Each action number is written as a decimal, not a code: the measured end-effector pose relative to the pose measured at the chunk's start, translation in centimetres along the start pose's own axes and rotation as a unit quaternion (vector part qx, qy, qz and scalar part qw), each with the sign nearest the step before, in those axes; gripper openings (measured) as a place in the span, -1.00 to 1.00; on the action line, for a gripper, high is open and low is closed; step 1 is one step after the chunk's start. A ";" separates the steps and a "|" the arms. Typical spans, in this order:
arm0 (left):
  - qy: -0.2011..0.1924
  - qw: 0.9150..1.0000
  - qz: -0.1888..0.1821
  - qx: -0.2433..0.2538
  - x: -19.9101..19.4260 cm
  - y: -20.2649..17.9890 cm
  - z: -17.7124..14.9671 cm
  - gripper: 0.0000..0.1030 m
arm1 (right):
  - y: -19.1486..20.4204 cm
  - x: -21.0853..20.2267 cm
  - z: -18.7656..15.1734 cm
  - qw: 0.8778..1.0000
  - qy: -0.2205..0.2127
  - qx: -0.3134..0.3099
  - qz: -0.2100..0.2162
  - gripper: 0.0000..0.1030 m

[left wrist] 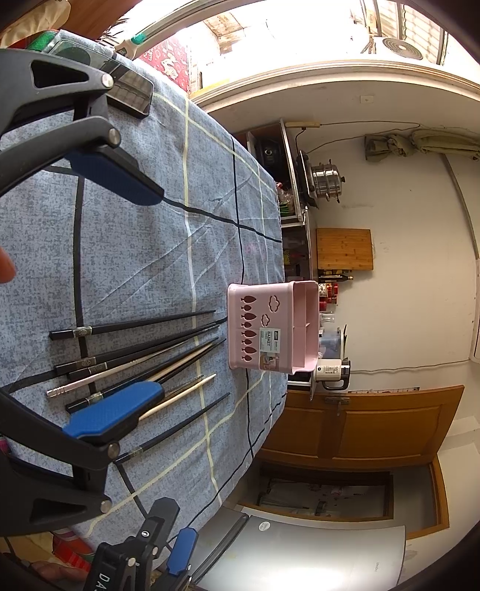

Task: Organize utensils

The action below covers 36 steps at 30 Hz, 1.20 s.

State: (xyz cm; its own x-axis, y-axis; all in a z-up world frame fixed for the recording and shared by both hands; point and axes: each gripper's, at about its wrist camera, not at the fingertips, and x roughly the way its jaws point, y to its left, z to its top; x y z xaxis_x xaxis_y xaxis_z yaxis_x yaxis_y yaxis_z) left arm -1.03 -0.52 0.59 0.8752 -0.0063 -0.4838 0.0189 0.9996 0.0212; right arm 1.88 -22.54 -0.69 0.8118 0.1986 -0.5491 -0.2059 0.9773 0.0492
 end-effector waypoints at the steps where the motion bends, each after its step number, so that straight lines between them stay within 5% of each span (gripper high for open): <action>1: 0.000 1.000 0.000 0.000 0.0 0.0 0.0 0.90 | 0.0 0.0 0.0 1.000 0.000 0.000 0.000 0.48; 36: 0.023 1.000 0.009 0.020 2.3 0.3 0.7 0.90 | -0.6 1.5 0.4 1.000 0.013 0.002 0.005 0.48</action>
State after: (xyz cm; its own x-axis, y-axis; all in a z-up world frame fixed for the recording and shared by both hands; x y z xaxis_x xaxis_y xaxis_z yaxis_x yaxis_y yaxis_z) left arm 1.36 -0.23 0.08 0.8528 0.0136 -0.5221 0.0234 0.9977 0.0642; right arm 3.43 -22.83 -1.15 0.7950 0.2068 -0.5702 -0.2116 0.9756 0.0589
